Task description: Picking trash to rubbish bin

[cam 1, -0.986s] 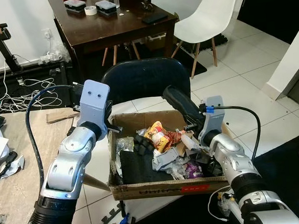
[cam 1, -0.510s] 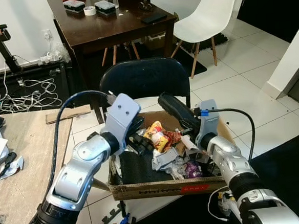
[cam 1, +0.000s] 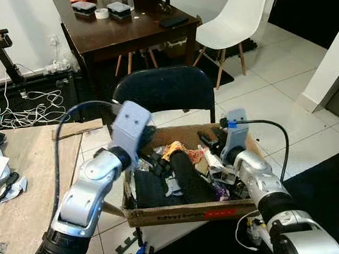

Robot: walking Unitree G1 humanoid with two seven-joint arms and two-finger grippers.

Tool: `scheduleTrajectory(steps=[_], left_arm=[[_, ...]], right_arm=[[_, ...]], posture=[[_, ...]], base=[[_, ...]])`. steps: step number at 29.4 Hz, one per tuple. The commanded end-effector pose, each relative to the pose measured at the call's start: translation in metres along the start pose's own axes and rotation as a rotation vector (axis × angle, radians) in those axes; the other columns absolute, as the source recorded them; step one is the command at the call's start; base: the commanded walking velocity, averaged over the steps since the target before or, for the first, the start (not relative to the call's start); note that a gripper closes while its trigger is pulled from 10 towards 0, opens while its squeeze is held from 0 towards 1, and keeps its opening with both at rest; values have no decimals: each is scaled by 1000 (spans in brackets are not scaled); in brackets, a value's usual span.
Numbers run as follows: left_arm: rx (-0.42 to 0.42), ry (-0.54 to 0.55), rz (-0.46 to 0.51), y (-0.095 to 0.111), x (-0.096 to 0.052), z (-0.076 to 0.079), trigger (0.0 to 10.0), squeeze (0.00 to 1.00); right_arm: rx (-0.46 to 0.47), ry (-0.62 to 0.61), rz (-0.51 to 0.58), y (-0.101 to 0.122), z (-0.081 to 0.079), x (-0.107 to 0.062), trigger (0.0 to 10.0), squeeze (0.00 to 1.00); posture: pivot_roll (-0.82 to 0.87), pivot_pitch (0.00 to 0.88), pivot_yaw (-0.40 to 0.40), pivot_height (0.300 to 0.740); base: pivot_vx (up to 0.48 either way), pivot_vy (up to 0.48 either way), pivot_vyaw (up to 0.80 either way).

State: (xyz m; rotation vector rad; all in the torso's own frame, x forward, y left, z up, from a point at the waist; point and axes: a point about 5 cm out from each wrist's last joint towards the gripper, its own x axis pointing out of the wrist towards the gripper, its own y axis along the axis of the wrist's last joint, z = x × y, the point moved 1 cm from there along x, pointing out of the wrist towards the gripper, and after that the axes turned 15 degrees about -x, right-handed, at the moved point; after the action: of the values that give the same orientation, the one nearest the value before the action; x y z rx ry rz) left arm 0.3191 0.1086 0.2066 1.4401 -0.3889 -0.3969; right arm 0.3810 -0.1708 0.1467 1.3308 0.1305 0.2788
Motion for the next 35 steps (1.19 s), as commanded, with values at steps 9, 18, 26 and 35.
scheduleTrajectory(steps=[9, 18, 26, 35], left_arm=[[-83, 323, 113, 12, -4, -32, 10000, 0], [-102, 367, 138, 13, -12, -39, 10000, 0], [-125, 335, 149, 17, -10, -35, 10000, 0], [-143, 260, 141, 12, -7, -18, 10000, 0]], right_arm=[[62, -127, 158, 42, 13, -2, 10000, 0], [11, -70, 320, 81, -15, -3, 10000, 0], [35, 17, 287, 74, -32, -8, 10000, 0], [78, 98, 230, 67, -56, -11, 10000, 0]], posture=[[196, 109, 2, 740], [185, 98, -16, 740], [192, 90, -23, 740], [191, 84, -22, 740]], base=[[0, 0, 0], [0, 0, 0], [0, 0, 0], [0, 0, 0]])
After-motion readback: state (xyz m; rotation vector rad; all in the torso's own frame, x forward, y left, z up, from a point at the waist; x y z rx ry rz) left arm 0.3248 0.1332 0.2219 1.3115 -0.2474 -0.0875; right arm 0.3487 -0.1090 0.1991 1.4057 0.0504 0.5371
